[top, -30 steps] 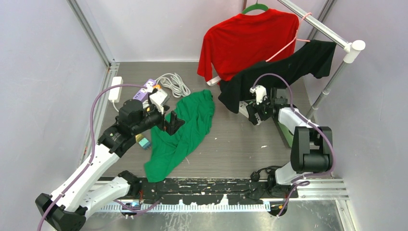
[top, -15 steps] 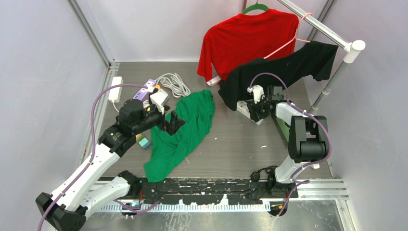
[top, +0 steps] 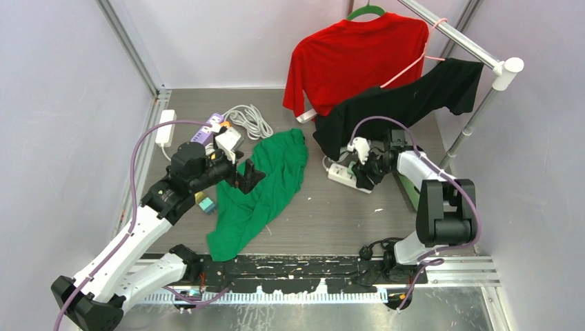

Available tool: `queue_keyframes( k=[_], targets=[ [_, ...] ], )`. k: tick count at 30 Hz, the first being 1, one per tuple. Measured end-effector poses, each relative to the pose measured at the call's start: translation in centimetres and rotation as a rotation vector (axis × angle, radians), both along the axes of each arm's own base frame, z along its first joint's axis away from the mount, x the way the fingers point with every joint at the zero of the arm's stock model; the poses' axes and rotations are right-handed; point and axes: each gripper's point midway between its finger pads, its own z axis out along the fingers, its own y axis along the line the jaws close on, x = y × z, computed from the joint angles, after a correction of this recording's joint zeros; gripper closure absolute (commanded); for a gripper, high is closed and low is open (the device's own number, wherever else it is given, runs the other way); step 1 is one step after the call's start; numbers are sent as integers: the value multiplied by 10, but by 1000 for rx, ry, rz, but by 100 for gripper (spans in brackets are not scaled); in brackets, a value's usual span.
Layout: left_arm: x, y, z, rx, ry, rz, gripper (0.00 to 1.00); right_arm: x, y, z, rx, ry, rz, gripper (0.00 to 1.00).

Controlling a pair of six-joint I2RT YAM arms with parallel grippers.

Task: Pull the plug off the socket
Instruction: Move the socket to the center of the board.

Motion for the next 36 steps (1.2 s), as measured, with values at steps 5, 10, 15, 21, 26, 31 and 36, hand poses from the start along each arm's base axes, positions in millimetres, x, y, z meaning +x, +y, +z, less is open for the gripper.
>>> queue_keyframes(
  k=[5, 10, 15, 21, 26, 31, 36],
  targets=[
    [0, 0, 0, 1, -1, 0, 2, -40, 21, 4, 5, 8, 281, 84],
    [1, 1, -1, 11, -10, -2, 2, -82, 45, -5, -14, 20, 565, 78],
    [4, 1, -4, 24, -7, 2, 2, -113, 73, -8, -30, 21, 800, 60],
    [6, -1, -10, 37, 4, -4, 2, -135, 94, -5, -29, 11, 964, 12],
    [3, -7, -15, 34, 8, -50, 1, -143, 98, 2, -16, 2, 995, 0],
    [-6, -19, -14, -7, 19, -126, 1, -142, 102, 28, 46, -63, 950, 0],
    [-16, -40, 2, -162, 39, -204, 4, -143, 110, 53, 156, -114, 908, 0]
  ],
)
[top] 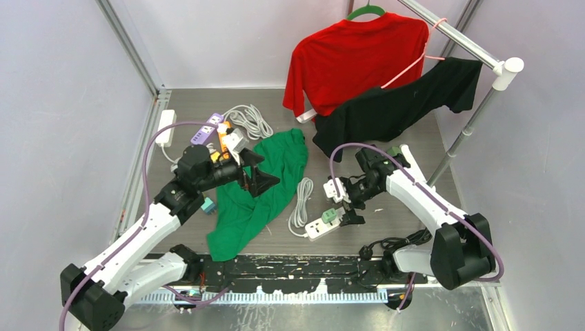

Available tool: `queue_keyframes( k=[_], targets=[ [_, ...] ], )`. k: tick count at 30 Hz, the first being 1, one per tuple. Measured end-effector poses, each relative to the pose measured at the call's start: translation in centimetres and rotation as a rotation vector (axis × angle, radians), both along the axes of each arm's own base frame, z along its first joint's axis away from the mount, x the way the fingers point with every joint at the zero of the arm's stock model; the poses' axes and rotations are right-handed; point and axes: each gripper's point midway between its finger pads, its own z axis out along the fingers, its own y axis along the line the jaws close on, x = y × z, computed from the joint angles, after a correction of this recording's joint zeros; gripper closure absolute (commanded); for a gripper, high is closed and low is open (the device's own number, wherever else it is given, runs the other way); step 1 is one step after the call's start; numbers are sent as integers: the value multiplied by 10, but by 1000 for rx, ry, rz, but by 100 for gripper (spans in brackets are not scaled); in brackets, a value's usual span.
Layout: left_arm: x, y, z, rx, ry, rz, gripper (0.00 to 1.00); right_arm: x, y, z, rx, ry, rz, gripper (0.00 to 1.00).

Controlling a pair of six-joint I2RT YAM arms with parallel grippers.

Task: Pull the plug off the socket
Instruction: Move the socket to the center of the board.

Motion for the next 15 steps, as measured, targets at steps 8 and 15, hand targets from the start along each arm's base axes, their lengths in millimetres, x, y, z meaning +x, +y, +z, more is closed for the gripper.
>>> queue_keyframes(
  k=[8, 15],
  targets=[
    [-16, -29, -20, -259, 184, -1, 10, -11, 14, 14, 111, 46, 15, 0],
    [-103, -87, -73, -120, -13, -220, 8, -24, 13, 12, 133, 62, 69, 0]
  ],
)
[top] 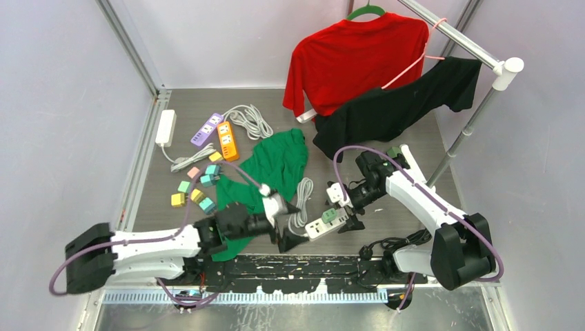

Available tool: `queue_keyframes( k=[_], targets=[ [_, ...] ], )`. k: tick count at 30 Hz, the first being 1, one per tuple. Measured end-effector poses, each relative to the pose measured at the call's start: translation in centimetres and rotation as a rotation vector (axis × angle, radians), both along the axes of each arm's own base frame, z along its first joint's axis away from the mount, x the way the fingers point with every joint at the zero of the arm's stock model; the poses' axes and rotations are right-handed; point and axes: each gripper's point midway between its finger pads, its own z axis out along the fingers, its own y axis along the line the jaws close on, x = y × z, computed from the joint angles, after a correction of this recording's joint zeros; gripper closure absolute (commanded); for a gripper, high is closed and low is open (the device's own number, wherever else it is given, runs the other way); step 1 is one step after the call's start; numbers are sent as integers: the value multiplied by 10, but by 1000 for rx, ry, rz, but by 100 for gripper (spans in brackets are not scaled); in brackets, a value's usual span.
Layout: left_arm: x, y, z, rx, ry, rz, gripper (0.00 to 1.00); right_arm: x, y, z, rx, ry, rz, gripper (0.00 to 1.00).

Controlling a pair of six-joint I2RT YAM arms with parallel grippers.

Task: Pull the plug off the socket
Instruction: Remove the plug from the socket.

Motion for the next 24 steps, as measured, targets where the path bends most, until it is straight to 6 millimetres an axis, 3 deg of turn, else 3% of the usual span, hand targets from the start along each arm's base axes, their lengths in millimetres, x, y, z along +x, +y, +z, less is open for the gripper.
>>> queue_keyframes(
  k=[4, 7, 10, 17, 24],
  targets=[
    [-30, -19, -60, 154, -205, -109, 8, -6, -1, 1, 7, 12, 20, 0],
    [-26, -27, -101, 267, -290, -126, 8, -9, -2, 0, 8, 23, 30, 0],
    [-15, -33, -124, 314, -346, -110, 11, -11, -3, -2, 3, 38, 40, 0],
    [3, -56, -137, 304, -407, -59, 28, -14, -3, -4, 2, 41, 57, 0],
    [14, -65, -138, 277, -408, -11, 32, -10, -2, -4, 7, 29, 53, 0]
  ],
)
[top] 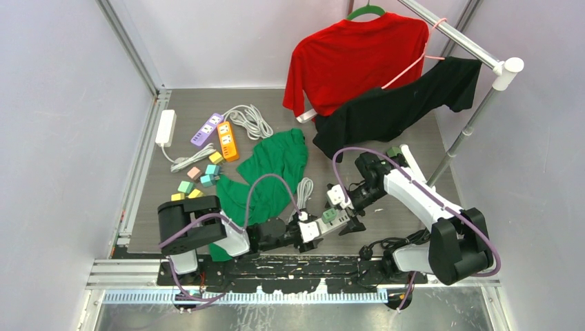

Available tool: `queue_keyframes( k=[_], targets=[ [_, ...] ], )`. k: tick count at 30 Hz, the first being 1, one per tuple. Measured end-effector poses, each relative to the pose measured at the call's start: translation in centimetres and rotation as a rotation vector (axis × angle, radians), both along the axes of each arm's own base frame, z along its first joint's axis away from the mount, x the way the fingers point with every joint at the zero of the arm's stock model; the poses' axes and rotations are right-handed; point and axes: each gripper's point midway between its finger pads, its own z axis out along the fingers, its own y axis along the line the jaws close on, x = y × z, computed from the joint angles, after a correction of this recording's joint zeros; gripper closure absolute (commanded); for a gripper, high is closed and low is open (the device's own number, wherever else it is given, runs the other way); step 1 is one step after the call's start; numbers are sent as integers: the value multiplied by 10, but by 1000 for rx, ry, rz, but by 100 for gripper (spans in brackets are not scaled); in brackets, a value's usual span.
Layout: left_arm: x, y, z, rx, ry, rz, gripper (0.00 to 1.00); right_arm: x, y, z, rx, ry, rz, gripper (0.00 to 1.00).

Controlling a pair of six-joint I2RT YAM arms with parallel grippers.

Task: Pull the plug off the socket
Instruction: Remove the plug from the socket.

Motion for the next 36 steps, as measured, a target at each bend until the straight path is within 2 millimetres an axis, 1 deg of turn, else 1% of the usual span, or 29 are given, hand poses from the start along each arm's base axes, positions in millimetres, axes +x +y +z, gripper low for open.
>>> queue_keyframes(
  k=[2, 5, 11, 16, 20, 22, 30, 33, 36],
  targets=[
    [1, 0, -4, 3, 8, 8, 32, 3, 1, -1, 2, -7, -7, 0],
    [3, -2, -4, -17, 12, 22, 31, 6, 2, -2, 4, -12, -17, 0],
    [8, -4, -2, -56, 27, 52, 32, 11, 3, -5, 7, -26, -30, 2],
    [11, -4, -1, -74, 46, 69, 37, 13, 2, -11, -10, -31, -42, 4],
    [11, -3, -2, -75, 57, 74, 41, 14, 1, -16, -30, -32, -45, 8],
    [11, -3, -2, -74, 61, 72, 41, 15, 1, -18, -38, -31, -48, 10],
    [6, -1, -6, -35, 81, 45, 32, 19, 3, -21, -45, -33, -62, 13],
    [4, 2, -8, -5, 92, 38, 32, 19, 3, -21, -46, -29, -66, 14],
    [4, 5, -9, 19, 105, 39, 37, 18, 4, -21, -46, -25, -65, 16]
  ],
)
